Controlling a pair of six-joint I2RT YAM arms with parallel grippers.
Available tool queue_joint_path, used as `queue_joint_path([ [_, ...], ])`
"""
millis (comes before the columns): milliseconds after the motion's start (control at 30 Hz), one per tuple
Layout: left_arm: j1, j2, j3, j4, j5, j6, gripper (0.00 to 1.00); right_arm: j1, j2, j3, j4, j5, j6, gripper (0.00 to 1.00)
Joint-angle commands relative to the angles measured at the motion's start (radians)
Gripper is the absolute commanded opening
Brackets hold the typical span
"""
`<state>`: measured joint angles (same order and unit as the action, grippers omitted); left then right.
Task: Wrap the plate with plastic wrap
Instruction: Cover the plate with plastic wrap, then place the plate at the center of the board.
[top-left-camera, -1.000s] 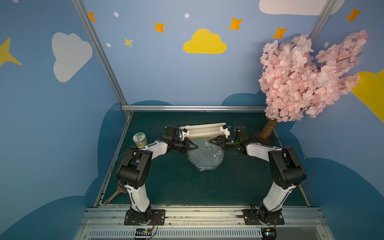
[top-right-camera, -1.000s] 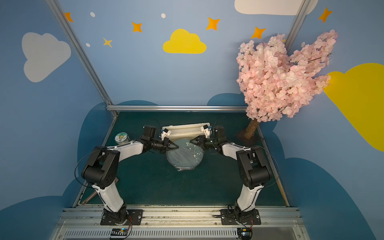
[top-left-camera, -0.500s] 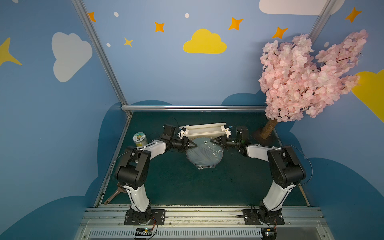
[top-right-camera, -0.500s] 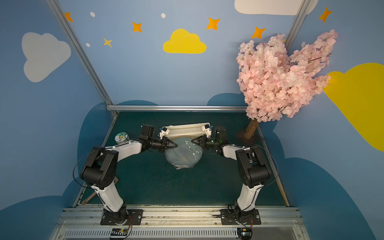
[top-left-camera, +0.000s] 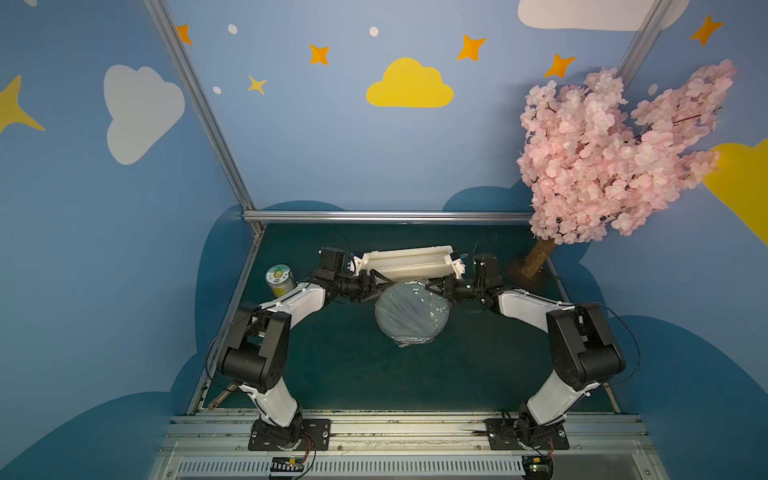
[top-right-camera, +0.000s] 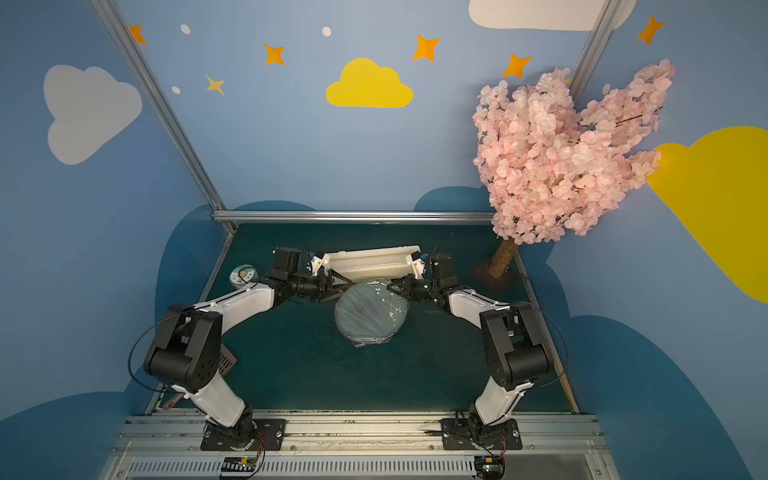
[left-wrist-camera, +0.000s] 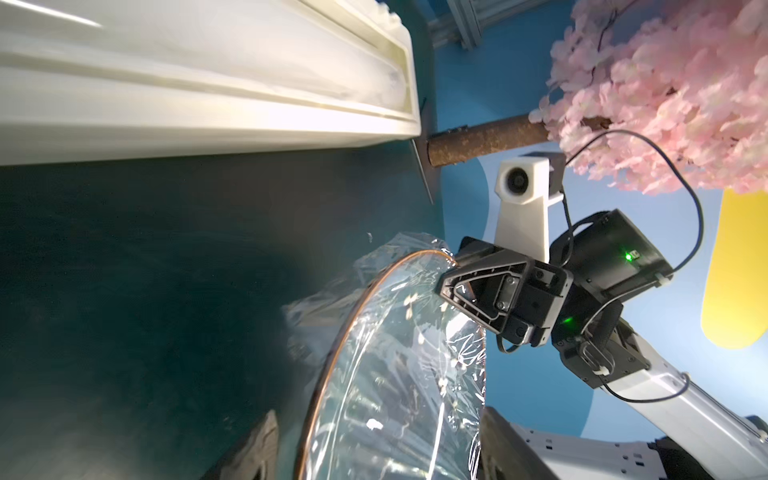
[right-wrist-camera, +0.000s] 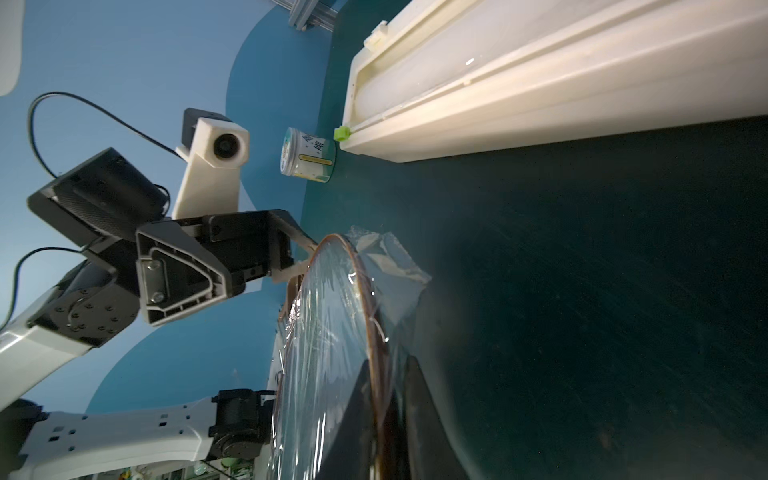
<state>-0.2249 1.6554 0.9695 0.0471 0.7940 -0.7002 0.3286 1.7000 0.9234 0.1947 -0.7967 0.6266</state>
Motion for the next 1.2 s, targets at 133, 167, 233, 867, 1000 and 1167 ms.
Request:
queue_joint_path([
  [133, 0.045, -0.105, -0.112, 0.033, -0.12, -0.027, 0.79, -0.003, 0.053, 0.005, 0.031, -0.001, -0.028, 0.0],
  [167, 0.045, -0.101, -0.12, 0.04, -0.109, -0.032, 0.79, 0.0, 0.076, 0.012, 0.053, -0.005, -0.021, 0.0],
  [233, 0.044, -0.097, -0.136, 0.062, -0.098, -0.044, 0.79, 0.006, 0.12, 0.025, 0.094, -0.011, -0.011, 0.0],
  [867, 0.033, -0.186, -0.213, 0.024, -0.153, 0.025, 0.8, -0.012, 0.253, 0.015, 0.04, -0.01, -0.147, 0.3],
  [1000, 0.029, -0.16, -0.221, 0.049, -0.135, 0.009, 0.79, -0.026, 0.219, 0.014, 0.009, -0.022, -0.135, 0.42],
  [1167, 0.019, -0.167, -0.243, 0.063, -0.133, -0.006, 0.79, -0.044, 0.133, 0.04, -0.199, 0.019, -0.167, 0.49],
])
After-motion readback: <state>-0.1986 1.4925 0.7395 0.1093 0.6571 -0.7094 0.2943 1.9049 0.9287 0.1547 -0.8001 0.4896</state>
